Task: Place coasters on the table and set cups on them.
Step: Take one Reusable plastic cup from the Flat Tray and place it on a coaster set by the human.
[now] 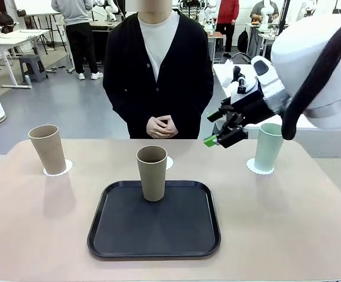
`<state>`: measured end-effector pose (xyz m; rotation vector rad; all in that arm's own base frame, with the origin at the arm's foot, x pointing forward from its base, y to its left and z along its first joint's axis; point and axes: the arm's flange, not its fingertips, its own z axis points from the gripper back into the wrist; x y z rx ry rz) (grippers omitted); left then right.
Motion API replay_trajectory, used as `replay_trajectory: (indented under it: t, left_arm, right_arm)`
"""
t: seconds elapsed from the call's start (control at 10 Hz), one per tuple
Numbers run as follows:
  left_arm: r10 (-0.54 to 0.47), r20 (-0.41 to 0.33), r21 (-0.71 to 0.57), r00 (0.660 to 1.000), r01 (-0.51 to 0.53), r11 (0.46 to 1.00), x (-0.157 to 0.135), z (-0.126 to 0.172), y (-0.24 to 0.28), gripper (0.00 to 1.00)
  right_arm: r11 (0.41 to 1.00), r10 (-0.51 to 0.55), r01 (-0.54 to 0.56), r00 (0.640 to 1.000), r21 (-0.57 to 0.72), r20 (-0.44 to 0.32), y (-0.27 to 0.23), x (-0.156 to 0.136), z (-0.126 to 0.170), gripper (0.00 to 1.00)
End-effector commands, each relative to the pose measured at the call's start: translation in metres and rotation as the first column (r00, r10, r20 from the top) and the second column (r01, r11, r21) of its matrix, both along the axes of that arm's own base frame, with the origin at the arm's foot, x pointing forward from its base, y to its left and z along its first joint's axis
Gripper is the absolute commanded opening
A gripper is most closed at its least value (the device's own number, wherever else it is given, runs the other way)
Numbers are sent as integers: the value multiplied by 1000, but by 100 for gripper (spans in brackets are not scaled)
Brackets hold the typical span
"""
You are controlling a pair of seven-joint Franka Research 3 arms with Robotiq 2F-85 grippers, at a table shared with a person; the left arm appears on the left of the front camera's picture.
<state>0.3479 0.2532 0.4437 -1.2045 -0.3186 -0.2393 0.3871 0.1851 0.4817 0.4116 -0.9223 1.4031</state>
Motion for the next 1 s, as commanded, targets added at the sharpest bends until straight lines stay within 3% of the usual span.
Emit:
replay_trajectory:
  t: [0.0, 0.1, 0.2, 0.5, 0.9]
  left_arm:
    - [2, 6, -1, 1000, -2, 1000, -1, 2, 1, 100]
    - [2, 6, -1, 1000, -2, 1000, -1, 2, 1, 100]
    - [2, 6, -1, 1000, -2, 1000, -1, 2, 1, 100]
    - [2, 6, -1, 1000, -2, 1000, -1, 2, 1, 100]
    - [2, 6, -1, 1000, -2, 1000, -1, 2, 1, 100]
  right_arm:
    - [957, 152, -176, 981, 229, 121, -6, 36, -64, 100]
    - [951, 156, -175, 983, 255, 96, -6, 46, -77, 100]
    - [953, 136, -133, 991, 273, 5, -5, 53, -99, 100]
    - [978, 89, -63, 988, 199, -128, 10, 64, -127, 100]
    - [977, 149, -119, 973, 175, -175, 32, 70, -149, 100]
